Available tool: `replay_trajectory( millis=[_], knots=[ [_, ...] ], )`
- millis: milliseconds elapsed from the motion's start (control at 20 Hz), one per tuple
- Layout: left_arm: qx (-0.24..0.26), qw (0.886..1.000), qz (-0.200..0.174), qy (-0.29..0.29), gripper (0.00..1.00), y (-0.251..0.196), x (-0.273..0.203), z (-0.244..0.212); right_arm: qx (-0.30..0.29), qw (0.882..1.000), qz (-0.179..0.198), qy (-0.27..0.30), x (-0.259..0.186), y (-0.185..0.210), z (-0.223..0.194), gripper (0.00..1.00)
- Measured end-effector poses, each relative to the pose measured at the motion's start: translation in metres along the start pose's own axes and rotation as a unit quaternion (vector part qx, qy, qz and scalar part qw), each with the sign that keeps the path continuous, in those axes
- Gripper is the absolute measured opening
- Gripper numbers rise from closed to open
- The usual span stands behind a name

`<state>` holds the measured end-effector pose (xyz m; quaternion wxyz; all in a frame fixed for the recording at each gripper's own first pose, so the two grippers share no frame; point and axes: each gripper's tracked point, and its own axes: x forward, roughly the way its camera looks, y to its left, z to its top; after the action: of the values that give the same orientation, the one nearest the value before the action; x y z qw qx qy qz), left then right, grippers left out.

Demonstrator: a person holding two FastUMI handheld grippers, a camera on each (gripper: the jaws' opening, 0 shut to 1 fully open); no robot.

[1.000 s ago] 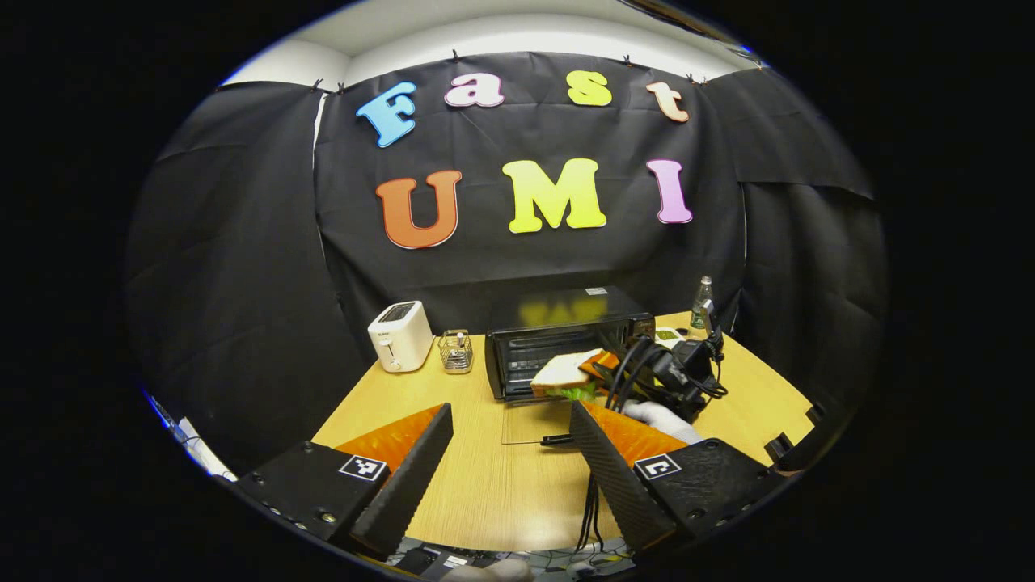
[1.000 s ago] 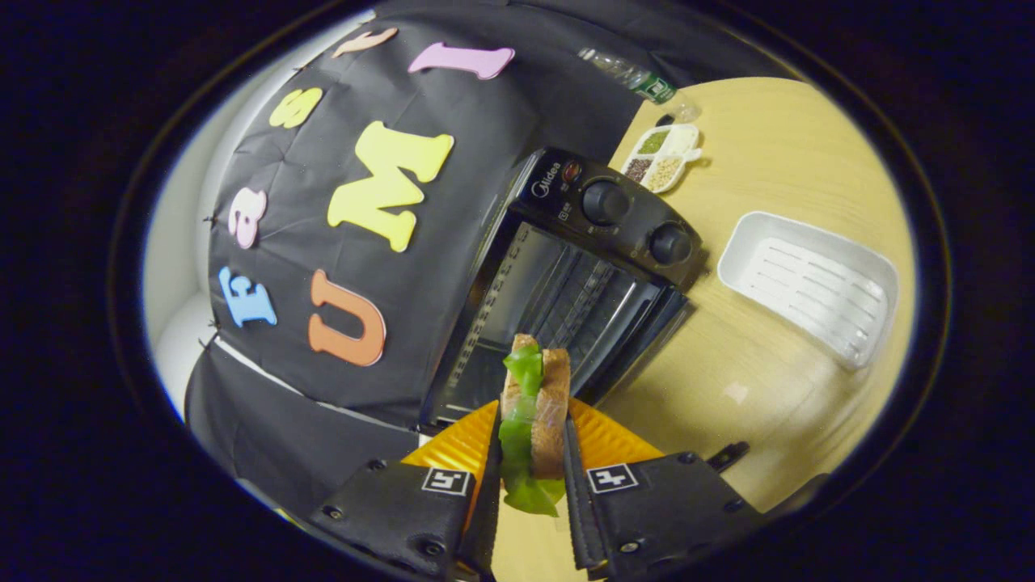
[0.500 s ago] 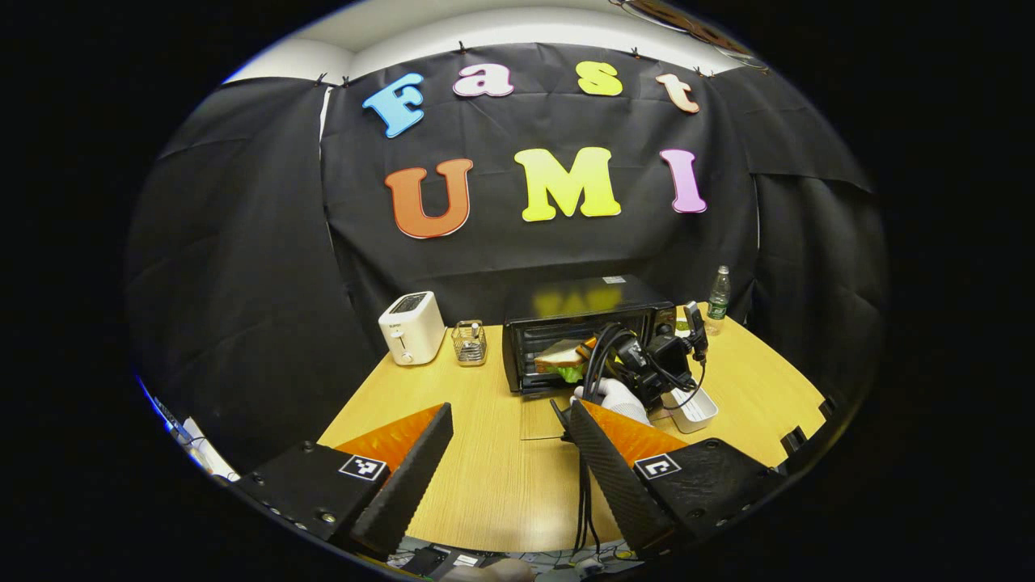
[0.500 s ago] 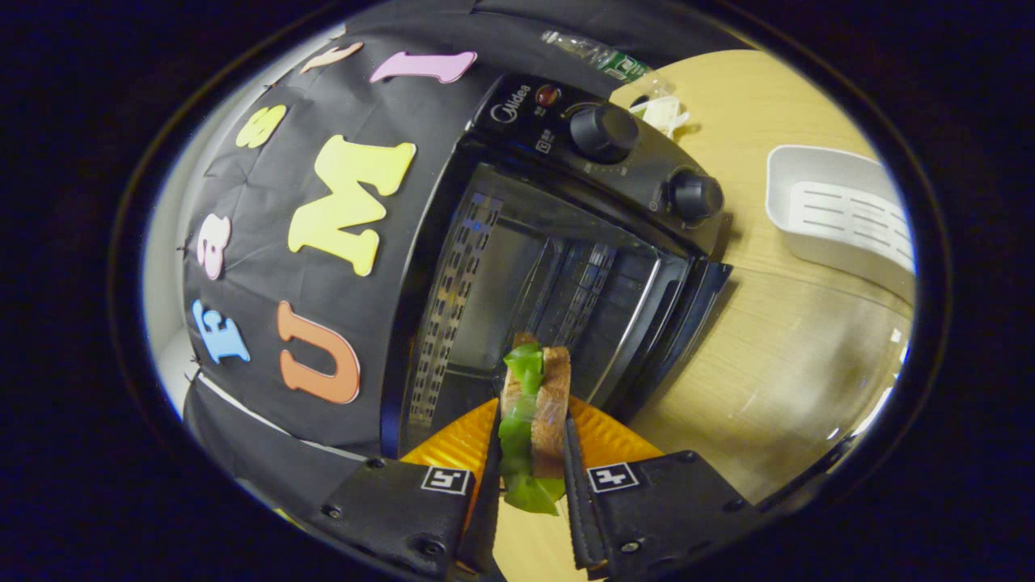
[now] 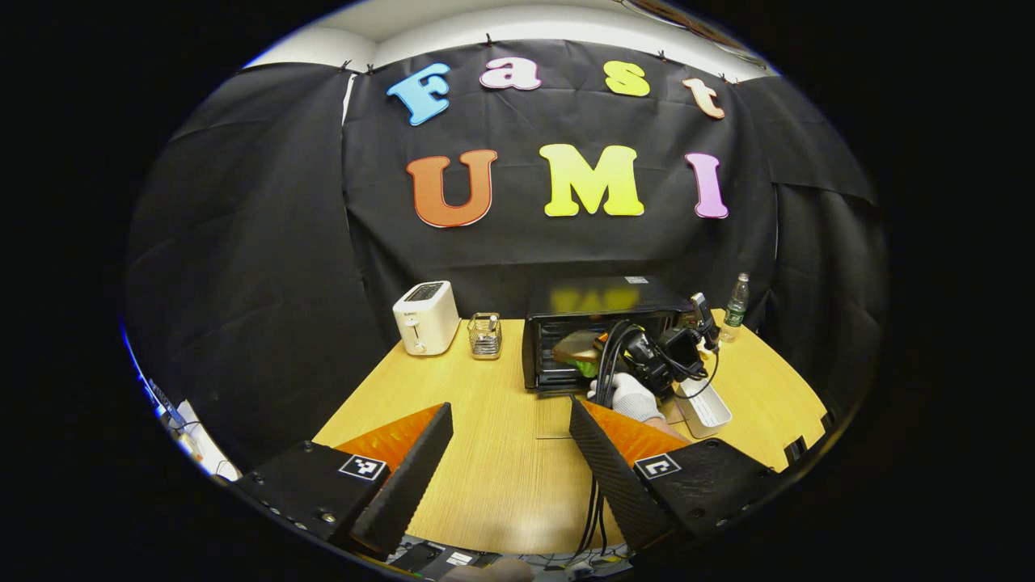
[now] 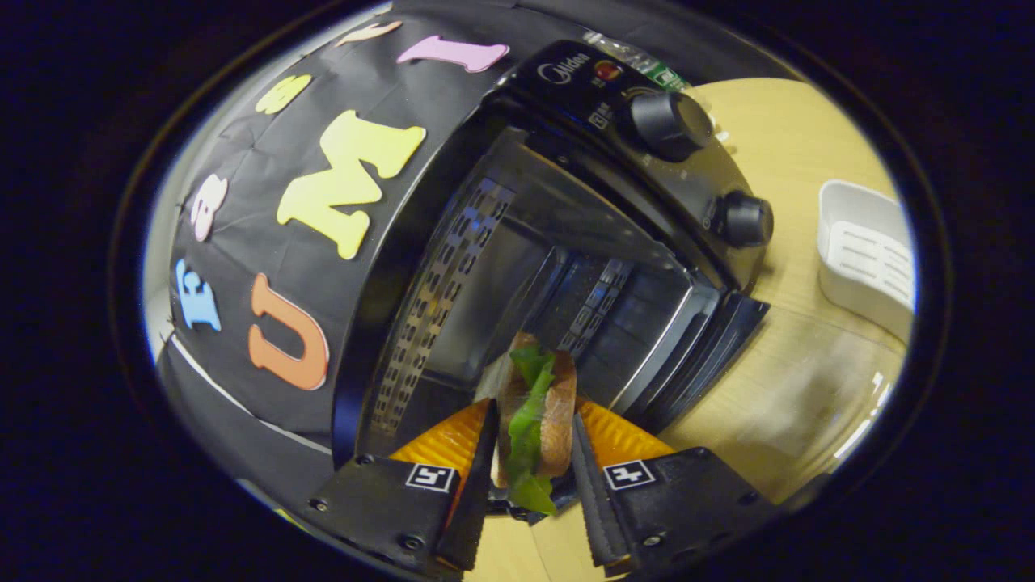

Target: Open the electric oven with the left hand, put the food in, and close the electric oven.

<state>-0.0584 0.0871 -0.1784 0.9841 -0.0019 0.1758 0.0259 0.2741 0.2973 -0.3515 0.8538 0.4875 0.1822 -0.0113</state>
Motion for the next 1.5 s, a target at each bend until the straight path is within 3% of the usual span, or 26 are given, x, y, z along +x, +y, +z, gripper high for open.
replay_trajectory(
  millis=[50, 100, 150, 200, 250, 650, 850, 900, 950, 1250, 1500],
  knots=[
    [-0.002, 1.000, 0.002, -0.002, 0.96, 0.001, 0.000, 0.002, -0.008, 1.000, -0.006, 0.003, 0.000, -0.002, 0.000, 0.46],
    [-0.005, 1.000, 0.004, -0.003, 0.96, 0.002, 0.000, 0.002, -0.013, 1.000, -0.009, 0.008, -0.002, -0.004, 0.001, 0.61],
    [-0.007, 1.000, 0.004, -0.004, 0.96, 0.001, 0.001, 0.003, -0.020, 1.000, -0.006, 0.009, -0.005, -0.002, 0.003, 0.66],
    [-0.007, 1.000, 0.006, -0.004, 0.96, 0.001, 0.000, 0.004, -0.045, 0.999, -0.019, 0.006, -0.007, -0.006, 0.006, 0.80],
    [-0.006, 1.000, 0.007, -0.008, 0.96, 0.001, 0.000, 0.007, -0.071, 0.997, -0.028, 0.002, -0.011, -0.011, 0.013, 1.00],
    [-0.003, 0.999, 0.009, -0.031, 0.96, -0.009, -0.001, 0.018, -0.139, 0.990, -0.031, 0.012, -0.069, -0.012, 0.054, 1.00],
    [-0.004, 0.999, 0.007, -0.042, 0.96, -0.017, 0.002, 0.020, -0.197, 0.979, -0.035, 0.029, -0.116, -0.019, 0.078, 1.00],
    [-0.003, 0.999, 0.005, -0.044, 0.96, -0.020, 0.004, 0.019, -0.210, 0.977, -0.038, 0.028, -0.131, -0.021, 0.088, 0.89],
    [0.000, 0.999, 0.004, -0.044, 0.96, -0.023, 0.006, 0.016, -0.227, 0.973, -0.034, 0.026, -0.147, -0.020, 0.098, 1.00],
    [0.008, 0.999, -0.004, -0.046, 0.96, -0.045, 0.027, -0.006, -0.320, 0.947, -0.027, 0.008, -0.233, -0.025, 0.151, 1.00],
    [0.015, 0.999, -0.025, -0.029, 0.96, -0.075, 0.049, -0.043, -0.352, 0.935, -0.032, -0.020, -0.287, -0.038, 0.192, 1.00]
  ],
)
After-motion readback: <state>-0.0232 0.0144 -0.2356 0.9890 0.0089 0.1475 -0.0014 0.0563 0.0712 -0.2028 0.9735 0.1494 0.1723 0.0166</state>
